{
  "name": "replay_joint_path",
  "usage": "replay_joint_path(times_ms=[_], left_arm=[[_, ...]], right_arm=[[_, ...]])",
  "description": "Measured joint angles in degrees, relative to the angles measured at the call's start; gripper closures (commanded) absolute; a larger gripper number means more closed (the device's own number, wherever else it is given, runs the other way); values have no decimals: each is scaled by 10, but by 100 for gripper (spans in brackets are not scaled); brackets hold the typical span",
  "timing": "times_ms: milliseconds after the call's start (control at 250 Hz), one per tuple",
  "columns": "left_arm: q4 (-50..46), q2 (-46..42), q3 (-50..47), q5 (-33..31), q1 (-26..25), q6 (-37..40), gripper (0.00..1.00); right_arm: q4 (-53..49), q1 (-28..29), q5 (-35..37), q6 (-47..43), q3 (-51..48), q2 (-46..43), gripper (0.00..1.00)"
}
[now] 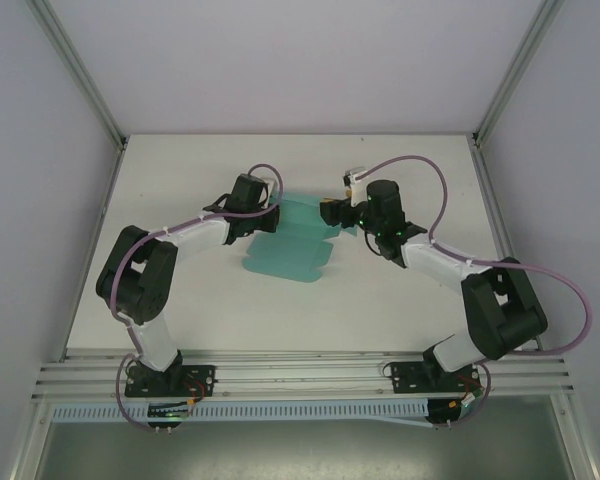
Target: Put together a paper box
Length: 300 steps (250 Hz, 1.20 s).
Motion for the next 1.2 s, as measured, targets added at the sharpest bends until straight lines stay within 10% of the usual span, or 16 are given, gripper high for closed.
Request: replay_joint_path(times_ms=[791,1199], left_arm=[[59,-14,2,64,-12,5,100],[68,2,-2,33,-14,7,100]], right_arm=[[-31,-1,108,-2,-67,-100,16],[65,48,180,72,-17,15,1]])
